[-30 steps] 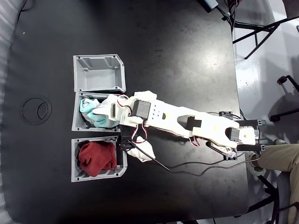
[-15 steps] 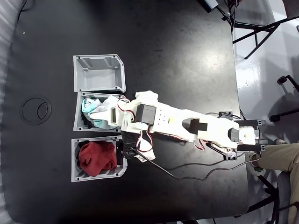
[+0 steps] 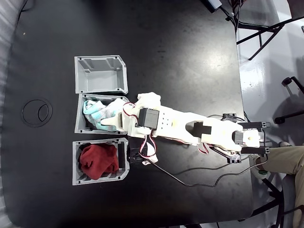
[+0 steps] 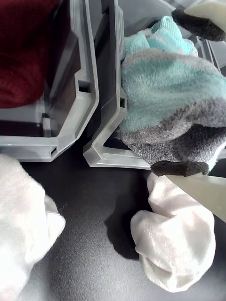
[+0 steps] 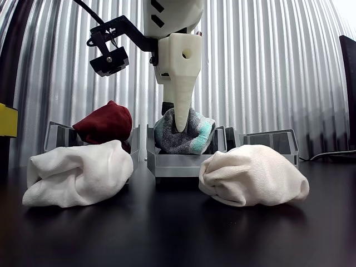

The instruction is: Put the sock in the container

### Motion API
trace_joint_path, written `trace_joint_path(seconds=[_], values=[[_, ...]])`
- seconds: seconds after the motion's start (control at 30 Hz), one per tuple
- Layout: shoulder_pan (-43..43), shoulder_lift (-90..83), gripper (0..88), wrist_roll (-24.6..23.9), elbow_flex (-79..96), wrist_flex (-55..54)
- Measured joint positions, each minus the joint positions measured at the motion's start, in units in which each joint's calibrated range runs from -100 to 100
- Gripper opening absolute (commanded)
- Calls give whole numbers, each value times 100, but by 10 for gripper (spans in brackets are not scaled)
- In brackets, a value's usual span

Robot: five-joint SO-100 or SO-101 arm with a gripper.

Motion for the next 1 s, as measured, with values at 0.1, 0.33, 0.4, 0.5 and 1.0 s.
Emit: trace_joint_path(seconds=[0.1,0.33,0.4,0.5,1.0], values=[[0,0,433,0,0,76],[95,-787,433,0,0,76],[190,-1030,432,0,0,76],[370,-1306,376,0,0,76],[646,-3231,13,0,2225,76]])
